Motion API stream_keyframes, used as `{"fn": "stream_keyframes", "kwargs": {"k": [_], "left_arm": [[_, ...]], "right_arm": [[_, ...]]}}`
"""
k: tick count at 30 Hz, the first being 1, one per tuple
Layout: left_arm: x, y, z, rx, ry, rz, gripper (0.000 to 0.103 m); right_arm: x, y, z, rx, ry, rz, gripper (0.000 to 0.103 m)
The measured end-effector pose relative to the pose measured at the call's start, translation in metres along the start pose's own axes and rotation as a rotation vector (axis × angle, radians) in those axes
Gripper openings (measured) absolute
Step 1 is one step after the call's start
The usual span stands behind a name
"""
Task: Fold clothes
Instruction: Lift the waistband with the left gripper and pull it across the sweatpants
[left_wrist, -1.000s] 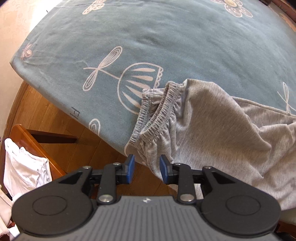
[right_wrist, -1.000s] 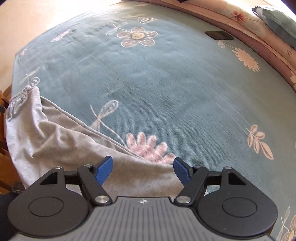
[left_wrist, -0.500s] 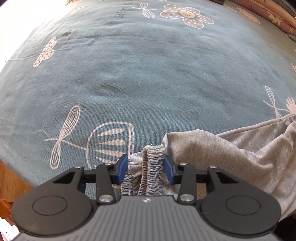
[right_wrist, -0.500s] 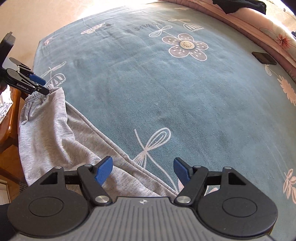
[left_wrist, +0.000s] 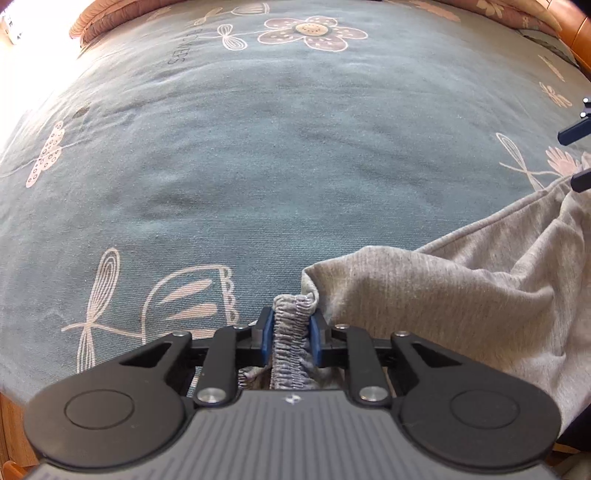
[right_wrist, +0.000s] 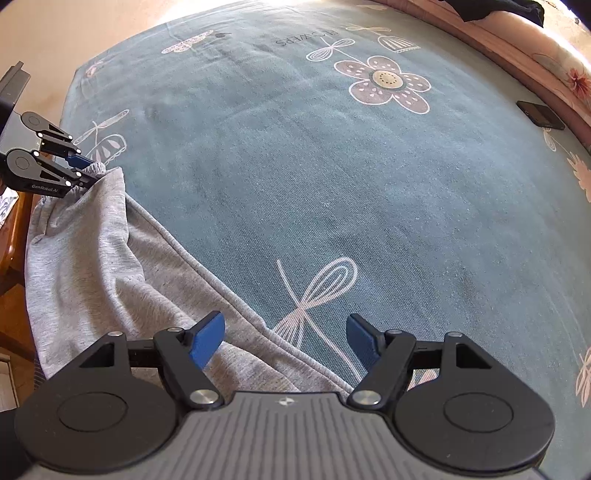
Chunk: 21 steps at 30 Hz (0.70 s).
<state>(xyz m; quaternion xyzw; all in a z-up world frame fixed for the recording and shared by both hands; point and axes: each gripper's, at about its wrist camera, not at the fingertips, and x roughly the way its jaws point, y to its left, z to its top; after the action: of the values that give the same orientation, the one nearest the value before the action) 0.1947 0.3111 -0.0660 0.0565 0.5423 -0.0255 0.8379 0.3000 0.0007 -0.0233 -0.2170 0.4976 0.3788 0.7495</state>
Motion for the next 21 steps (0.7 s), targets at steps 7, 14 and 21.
{"fn": "stream_keyframes", "kwargs": {"k": [7, 14, 21], "left_arm": [[-0.053, 0.007, -0.004, -0.128, -0.092, 0.092, 0.017], [-0.078, 0.031, -0.019, -0.325, -0.072, 0.143, 0.017], [-0.114, 0.022, -0.02, -0.308, -0.31, 0.14, 0.018]], "right_arm": [[-0.003, -0.006, -0.002, 0.024, -0.011, 0.001, 0.077], [-0.007, -0.01, -0.002, 0.021, -0.028, 0.02, 0.077], [-0.009, -0.004, -0.004, -0.046, -0.05, 0.078, 0.065]]}}
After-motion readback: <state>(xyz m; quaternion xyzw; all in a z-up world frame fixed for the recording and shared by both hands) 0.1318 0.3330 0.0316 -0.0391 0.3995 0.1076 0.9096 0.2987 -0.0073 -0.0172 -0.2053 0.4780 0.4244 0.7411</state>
